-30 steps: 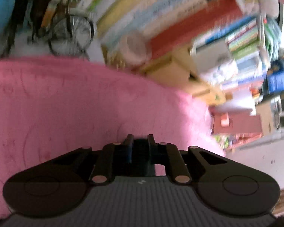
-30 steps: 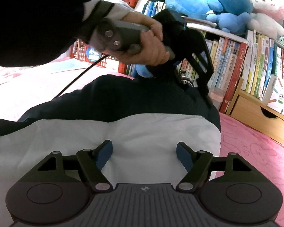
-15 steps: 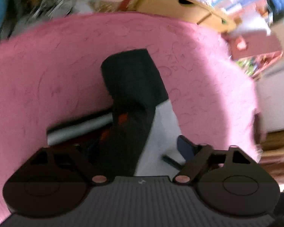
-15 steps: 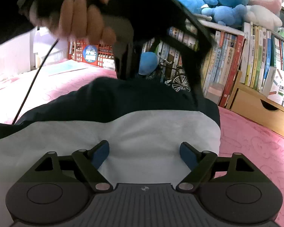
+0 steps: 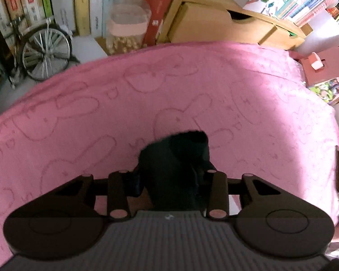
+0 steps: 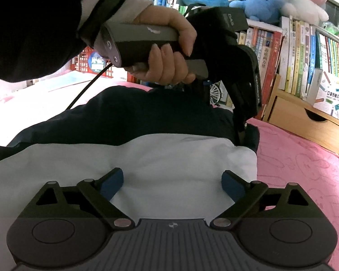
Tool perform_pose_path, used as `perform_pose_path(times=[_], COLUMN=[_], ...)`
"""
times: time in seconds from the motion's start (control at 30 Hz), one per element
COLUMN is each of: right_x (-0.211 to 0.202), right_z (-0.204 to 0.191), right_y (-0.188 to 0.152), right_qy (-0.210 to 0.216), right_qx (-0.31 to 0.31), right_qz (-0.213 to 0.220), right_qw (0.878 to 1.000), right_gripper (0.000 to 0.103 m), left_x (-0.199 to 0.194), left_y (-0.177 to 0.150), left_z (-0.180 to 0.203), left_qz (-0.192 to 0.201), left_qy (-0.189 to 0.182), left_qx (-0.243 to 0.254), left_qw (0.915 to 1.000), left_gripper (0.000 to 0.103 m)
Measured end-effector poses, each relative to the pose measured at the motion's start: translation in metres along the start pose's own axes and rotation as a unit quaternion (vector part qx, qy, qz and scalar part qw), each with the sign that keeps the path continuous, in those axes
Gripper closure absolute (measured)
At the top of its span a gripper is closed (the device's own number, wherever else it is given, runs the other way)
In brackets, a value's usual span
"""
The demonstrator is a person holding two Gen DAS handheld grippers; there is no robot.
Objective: Fold clothes
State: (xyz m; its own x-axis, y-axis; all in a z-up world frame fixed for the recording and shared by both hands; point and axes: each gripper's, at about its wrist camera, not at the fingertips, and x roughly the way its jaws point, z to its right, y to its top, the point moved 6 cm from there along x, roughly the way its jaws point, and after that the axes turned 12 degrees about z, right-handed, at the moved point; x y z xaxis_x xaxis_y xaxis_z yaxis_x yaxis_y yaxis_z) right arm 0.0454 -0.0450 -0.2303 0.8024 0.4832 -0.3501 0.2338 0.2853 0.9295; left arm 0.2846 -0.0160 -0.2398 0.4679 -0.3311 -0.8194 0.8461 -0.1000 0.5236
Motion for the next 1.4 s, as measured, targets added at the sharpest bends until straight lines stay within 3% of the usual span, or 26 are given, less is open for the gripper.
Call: perform_pose_path(times=[0.13, 0.17, 0.23, 0.3, 0.37, 0.53, 0.67, 0.77, 0.87, 1.07, 1.2, 1.3, 1.4], right_x=[0.001, 0.001, -0.003, -0.008, -0.014, -0.038, -0.058, -0.071, -0.080, -0.099, -0.114, -0.121, -0.106], right_z=[0.002, 0.003, 0.007, 0.011, 0.015, 0.018, 0.010, 0.000, -0.007, 0.025, 0.046, 0.053, 0.055], right_y=[0.006, 0.010, 0.012, 0.014, 0.014, 0.008, 0.004, -0.001, -0.017, -0.043, -0.043, -0.030, -0.003], right_qy=[-0.032, -0.038, -0.040, -0.039, -0.038, -0.022, 0.015, 0.040, 0.053, -0.011, -0.015, 0.000, 0.037], right_qx=[-0.022, -0.025, -0.025, -0.025, -0.022, 0.010, 0.036, 0.031, 0.028, 0.074, 0.089, 0.071, 0.092], right_qz=[-0.033, -0.056, -0.101, -0.146, -0.188, -0.283, -0.333, -0.356, -0.396, -0.439, -0.427, -0.391, -0.329], right_qw=[0.999, 0.997, 0.994, 0.988, 0.981, 0.959, 0.942, 0.933, 0.916, 0.895, 0.900, 0.918, 0.939], right_gripper=[0.000, 0.000, 0.000, 0.000, 0.000, 0.000, 0.000, 0.000, 0.000, 0.001, 0.001, 0.004, 0.028], left_x=[-0.013, -0.024, -0.055, -0.089, -0.124, -0.187, -0.197, -0.193, -0.183, -0.181, -0.184, -0.188, -0.186], left_y=[0.010, 0.012, 0.012, 0.002, -0.022, -0.113, -0.192, -0.234, -0.261, -0.272, -0.276, -0.286, -0.289], left_z=[0.002, 0.003, 0.007, 0.011, 0.014, 0.013, 0.008, 0.003, -0.003, 0.000, -0.002, -0.004, -0.002], left_qz=[0.045, 0.058, 0.090, 0.118, 0.136, 0.127, 0.061, 0.028, -0.003, -0.012, -0.019, -0.025, -0.025], left_qy=[0.100, 0.108, 0.097, 0.100, 0.104, 0.121, 0.160, 0.185, 0.199, 0.227, 0.237, 0.245, 0.257], left_qx=[0.059, 0.060, 0.049, 0.039, 0.025, -0.023, -0.039, -0.043, -0.056, -0.054, -0.089, -0.124, -0.142], left_qw=[0.9922, 0.9906, 0.9900, 0.9872, 0.9849, 0.9842, 0.9845, 0.9815, 0.9784, 0.9722, 0.9671, 0.9612, 0.9556], left_gripper=[0.056, 0.057, 0.048, 0.027, 0.026, 0.019, 0.019, 0.017, 0.014, 0.004, 0.003, 0.003, 0.003])
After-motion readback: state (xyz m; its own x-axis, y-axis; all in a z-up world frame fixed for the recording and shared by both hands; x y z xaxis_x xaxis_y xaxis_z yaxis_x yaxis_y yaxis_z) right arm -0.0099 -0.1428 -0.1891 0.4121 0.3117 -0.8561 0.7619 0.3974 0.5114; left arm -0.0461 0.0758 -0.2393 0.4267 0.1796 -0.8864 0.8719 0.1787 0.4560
